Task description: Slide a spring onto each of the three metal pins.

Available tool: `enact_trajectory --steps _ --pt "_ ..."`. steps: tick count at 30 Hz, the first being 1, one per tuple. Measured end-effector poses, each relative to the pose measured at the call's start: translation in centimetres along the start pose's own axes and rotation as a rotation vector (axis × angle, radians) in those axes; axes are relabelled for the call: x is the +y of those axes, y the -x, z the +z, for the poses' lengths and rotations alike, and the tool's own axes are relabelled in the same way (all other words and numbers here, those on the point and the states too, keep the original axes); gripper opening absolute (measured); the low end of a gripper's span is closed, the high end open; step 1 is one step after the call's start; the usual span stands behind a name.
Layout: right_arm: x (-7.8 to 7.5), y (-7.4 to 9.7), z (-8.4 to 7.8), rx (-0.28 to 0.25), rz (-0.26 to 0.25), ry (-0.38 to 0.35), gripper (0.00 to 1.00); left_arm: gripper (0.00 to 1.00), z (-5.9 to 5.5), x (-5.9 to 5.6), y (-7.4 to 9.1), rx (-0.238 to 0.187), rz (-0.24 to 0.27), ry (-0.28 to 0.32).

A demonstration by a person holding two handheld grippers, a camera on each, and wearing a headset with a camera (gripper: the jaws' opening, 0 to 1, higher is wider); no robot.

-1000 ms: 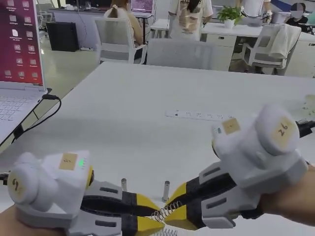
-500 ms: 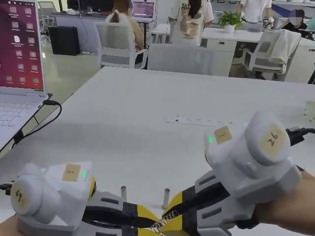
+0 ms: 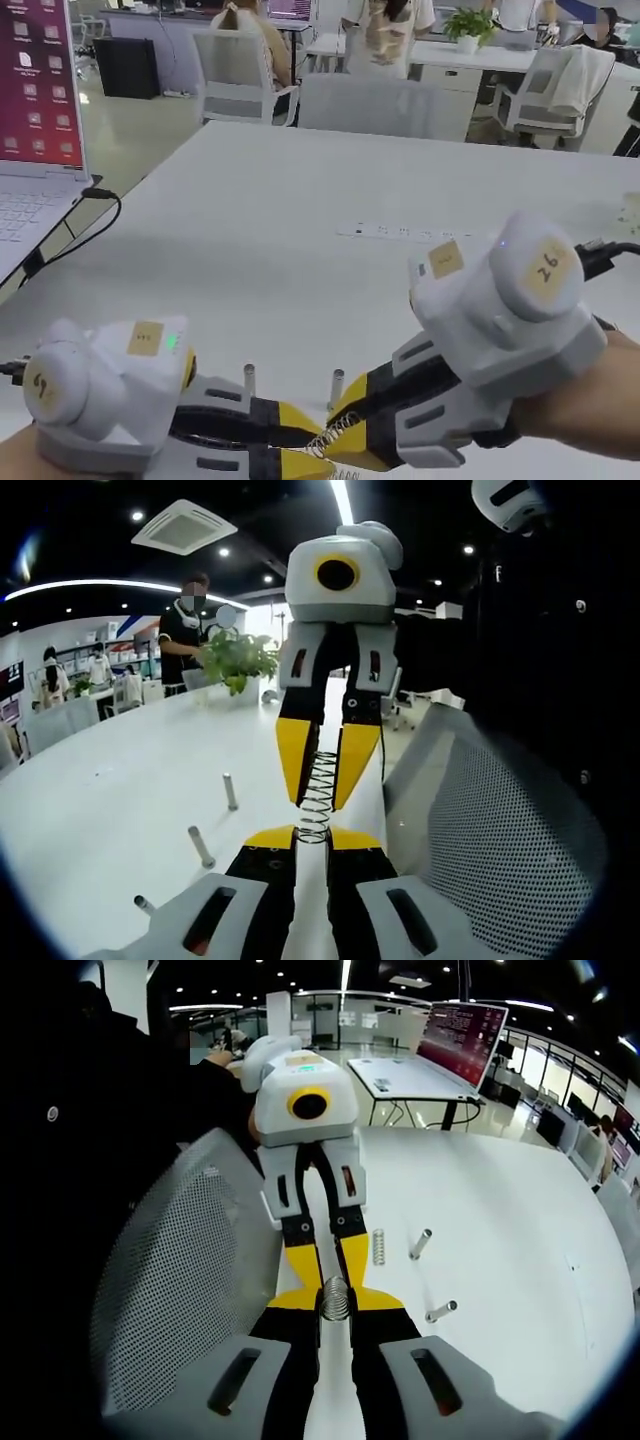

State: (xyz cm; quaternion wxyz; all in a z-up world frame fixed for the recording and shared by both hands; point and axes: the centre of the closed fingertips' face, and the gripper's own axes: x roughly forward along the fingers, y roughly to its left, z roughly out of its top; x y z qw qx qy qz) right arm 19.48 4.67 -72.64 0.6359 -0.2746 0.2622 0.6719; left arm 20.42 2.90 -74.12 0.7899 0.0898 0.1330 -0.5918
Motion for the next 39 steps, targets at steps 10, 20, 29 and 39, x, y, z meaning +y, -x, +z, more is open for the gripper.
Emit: enact_trajectory --steps 10,20,29,39 --pt "-0.7 0.6 -0.4 0.019 -0.03 -0.002 0.08 0.19 -0.1 1.3 0.9 -0.008 0.056 0.017" --pt "-1.7 1.5 -1.6 0.04 -0.064 -0.026 0.08 0.35 -1.3 3.0 3.2 -0.015 0.146 0.059" --pt "-3.0 2.6 -2.8 0.053 -0.104 -0.052 0.08 0.44 -2.6 3.6 5.0 -0.032 0.219 0.112" --pt "-4.8 4.4 -4.5 0.072 -0.158 -0.095 0.08 0.57 -4.7 4.1 5.8 -0.015 0.283 0.167"
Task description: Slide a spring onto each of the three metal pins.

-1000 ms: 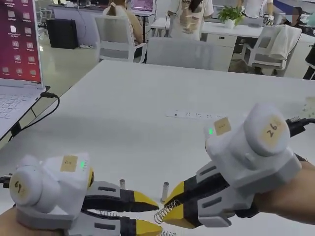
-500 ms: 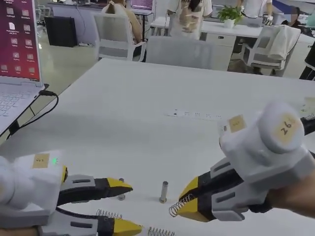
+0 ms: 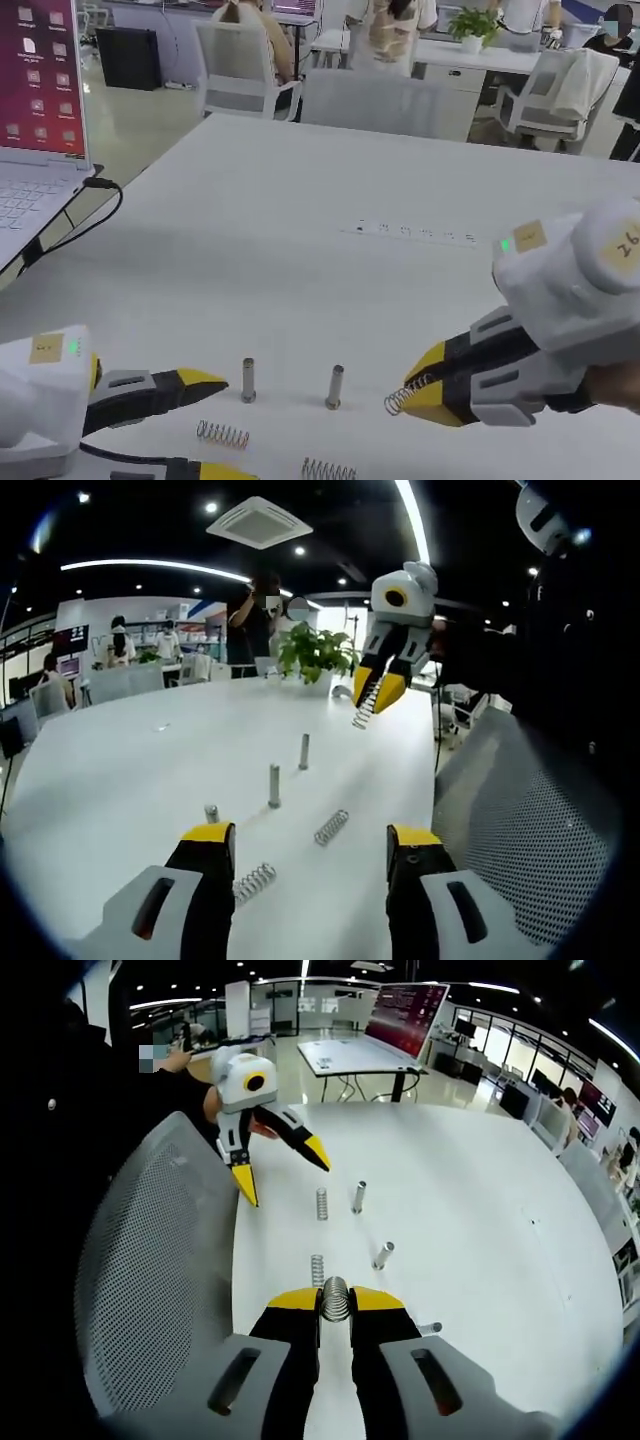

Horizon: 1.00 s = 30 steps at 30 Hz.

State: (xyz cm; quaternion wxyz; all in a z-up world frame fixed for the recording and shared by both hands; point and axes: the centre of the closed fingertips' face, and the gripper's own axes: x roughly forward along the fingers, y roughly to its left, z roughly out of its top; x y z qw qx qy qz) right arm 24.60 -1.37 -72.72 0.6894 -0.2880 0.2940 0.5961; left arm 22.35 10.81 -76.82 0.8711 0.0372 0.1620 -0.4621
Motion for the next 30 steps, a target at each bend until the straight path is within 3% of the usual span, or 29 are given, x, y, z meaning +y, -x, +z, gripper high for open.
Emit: enact_trajectory --steps 10,17,26,30 --pt "-3.4 1.6 -1.9 0.046 -0.081 -0.054 0.08 0.69 -0.7 0.5 0.2 0.017 0.037 0.017" --pt "-5.6 2.0 -2.7 0.108 -0.117 -0.056 0.08 0.77 -0.9 0.8 -0.1 0.03 0.051 0.012" --pt "-8.0 0.8 -3.6 0.186 -0.122 -0.049 0.08 0.88 -1.1 1.0 -0.2 0.042 0.065 0.0" --pt "-8.7 -0.1 -4.4 0.25 -0.114 -0.032 0.08 0.92 -1.5 1.0 -0.1 0.053 0.069 0.0"
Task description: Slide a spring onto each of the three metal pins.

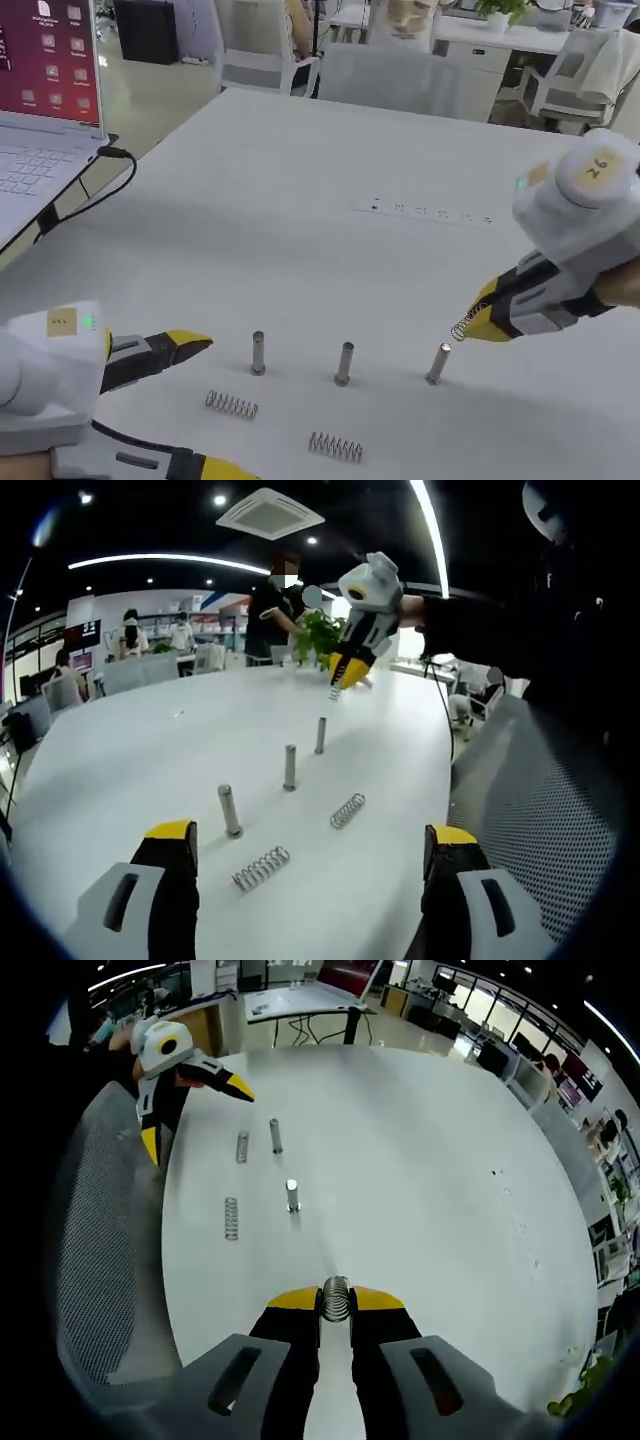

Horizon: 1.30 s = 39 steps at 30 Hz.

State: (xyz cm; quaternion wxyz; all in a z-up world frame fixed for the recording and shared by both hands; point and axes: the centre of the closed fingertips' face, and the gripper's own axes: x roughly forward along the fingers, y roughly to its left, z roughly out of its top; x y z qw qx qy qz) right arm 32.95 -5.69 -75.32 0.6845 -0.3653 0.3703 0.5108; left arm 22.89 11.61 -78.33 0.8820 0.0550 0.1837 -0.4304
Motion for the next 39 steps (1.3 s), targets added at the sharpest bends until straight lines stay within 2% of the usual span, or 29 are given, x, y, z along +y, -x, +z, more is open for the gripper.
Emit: enact_trajectory --steps 2,7,21,30,39 --pt "0.0 -0.5 0.1 0.007 0.02 -0.007 0.08 0.93 -0.1 0.0 0.0 0.002 0.001 -0.003" --pt "-0.2 -1.6 -0.5 0.069 0.035 0.018 0.08 0.95 -0.4 0.1 0.0 0.004 0.003 0.001" --pt "-0.5 -3.2 -0.9 0.113 0.07 0.019 0.09 0.93 -0.5 0.2 0.3 -0.007 0.007 0.01" --pt "-0.1 -4.9 -1.6 0.163 0.097 0.021 0.09 0.92 -0.8 0.2 0.4 0.0 0.003 0.012" --pt "0.5 -6.6 -2.3 0.2 0.125 0.016 0.09 0.91 -0.6 -0.1 0.3 0.003 -0.003 0.009"
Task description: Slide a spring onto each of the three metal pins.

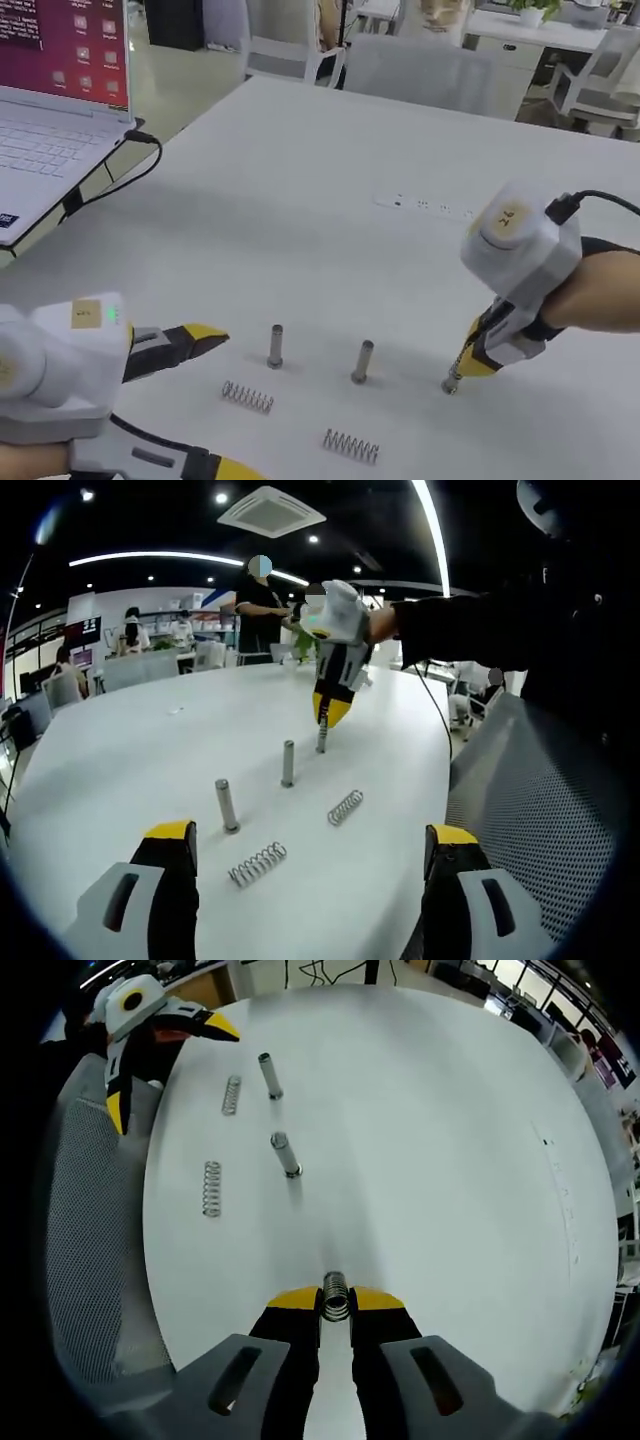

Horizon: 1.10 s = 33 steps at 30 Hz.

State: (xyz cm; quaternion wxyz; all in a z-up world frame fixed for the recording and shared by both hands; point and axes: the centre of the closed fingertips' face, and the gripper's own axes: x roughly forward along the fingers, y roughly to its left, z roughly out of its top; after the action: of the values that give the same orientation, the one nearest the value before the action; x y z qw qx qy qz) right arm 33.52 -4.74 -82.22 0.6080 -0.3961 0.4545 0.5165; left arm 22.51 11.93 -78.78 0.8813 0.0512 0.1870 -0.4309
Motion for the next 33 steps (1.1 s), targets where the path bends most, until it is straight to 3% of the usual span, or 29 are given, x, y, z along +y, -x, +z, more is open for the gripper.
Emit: enact_trajectory --steps 12,24,33 --pt "0.1 -1.9 -0.7 0.04 -0.005 0.021 0.09 0.9 0.0 -0.3 0.1 0.003 0.0 0.002" --pt "0.1 -2.0 -1.1 0.015 -0.009 0.011 0.18 0.88 0.1 -0.5 0.0 0.002 -0.001 0.001" --pt "0.5 -1.6 -2.8 0.005 -0.006 -0.048 0.19 0.88 0.1 -0.5 0.0 0.001 -0.003 0.002"
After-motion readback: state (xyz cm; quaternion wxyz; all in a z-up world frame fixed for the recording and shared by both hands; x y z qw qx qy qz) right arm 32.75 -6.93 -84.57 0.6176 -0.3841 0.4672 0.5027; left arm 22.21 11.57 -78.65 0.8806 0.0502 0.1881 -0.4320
